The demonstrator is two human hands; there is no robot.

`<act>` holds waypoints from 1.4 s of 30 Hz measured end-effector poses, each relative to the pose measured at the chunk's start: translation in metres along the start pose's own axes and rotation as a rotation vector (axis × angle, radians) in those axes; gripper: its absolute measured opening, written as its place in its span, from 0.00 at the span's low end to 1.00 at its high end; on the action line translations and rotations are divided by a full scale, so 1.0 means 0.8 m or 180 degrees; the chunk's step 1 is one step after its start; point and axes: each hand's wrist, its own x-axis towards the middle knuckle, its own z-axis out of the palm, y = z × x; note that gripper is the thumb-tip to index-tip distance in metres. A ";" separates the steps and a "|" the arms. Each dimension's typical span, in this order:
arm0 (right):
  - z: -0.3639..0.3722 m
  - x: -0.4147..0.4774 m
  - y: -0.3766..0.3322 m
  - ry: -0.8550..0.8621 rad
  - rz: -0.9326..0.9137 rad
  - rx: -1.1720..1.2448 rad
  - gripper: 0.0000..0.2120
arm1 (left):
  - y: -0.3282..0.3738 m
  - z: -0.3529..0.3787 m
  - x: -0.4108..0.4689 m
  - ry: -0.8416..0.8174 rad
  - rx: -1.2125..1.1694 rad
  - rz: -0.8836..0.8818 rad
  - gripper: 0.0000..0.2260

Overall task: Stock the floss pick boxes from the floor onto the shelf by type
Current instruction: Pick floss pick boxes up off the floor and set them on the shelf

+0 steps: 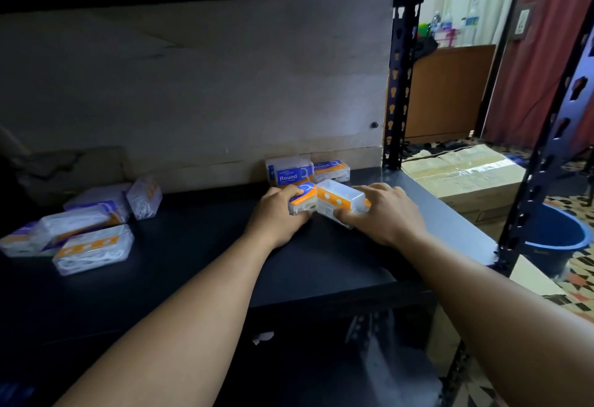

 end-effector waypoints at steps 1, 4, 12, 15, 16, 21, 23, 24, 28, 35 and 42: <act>-0.001 -0.002 -0.001 -0.0038 0.0023 -0.0029 0.36 | 0.002 -0.002 -0.008 -0.0005 0.0041 -0.0035 0.24; -0.005 -0.013 -0.006 -0.0146 0.0115 -0.0148 0.38 | 0.007 -0.012 -0.034 -0.0029 0.0145 -0.0111 0.22; -0.035 -0.098 -0.012 0.0004 0.0276 0.0324 0.36 | 0.021 -0.045 -0.111 -0.0106 0.0131 -0.0002 0.22; -0.043 -0.133 -0.013 0.0210 0.0215 0.0444 0.33 | 0.028 -0.057 -0.139 -0.0131 0.0041 0.0077 0.23; -0.046 -0.144 -0.013 0.0262 0.0224 0.0471 0.33 | 0.031 -0.060 -0.149 -0.0110 0.0025 0.0092 0.23; -0.054 -0.191 -0.019 0.0503 0.0248 0.0707 0.34 | 0.039 -0.065 -0.200 0.0185 -0.0148 0.0181 0.23; -0.055 -0.209 -0.021 0.0559 0.0275 0.0880 0.33 | 0.042 -0.067 -0.217 0.0234 -0.0338 0.0197 0.23; -0.054 -0.217 -0.022 0.0575 0.0316 0.0976 0.33 | 0.043 -0.068 -0.225 0.0246 -0.0434 0.0203 0.23; -0.057 -0.255 -0.020 0.0587 0.0508 0.1411 0.33 | 0.049 -0.065 -0.256 0.0378 -0.0640 0.0326 0.23; -0.033 -0.318 0.018 0.0160 0.0727 0.1559 0.26 | 0.054 -0.024 -0.311 0.0476 -0.0766 0.0553 0.23; 0.043 -0.354 0.086 -0.0627 0.1290 0.1271 0.30 | 0.016 0.064 -0.345 -0.0538 -0.0612 0.0095 0.23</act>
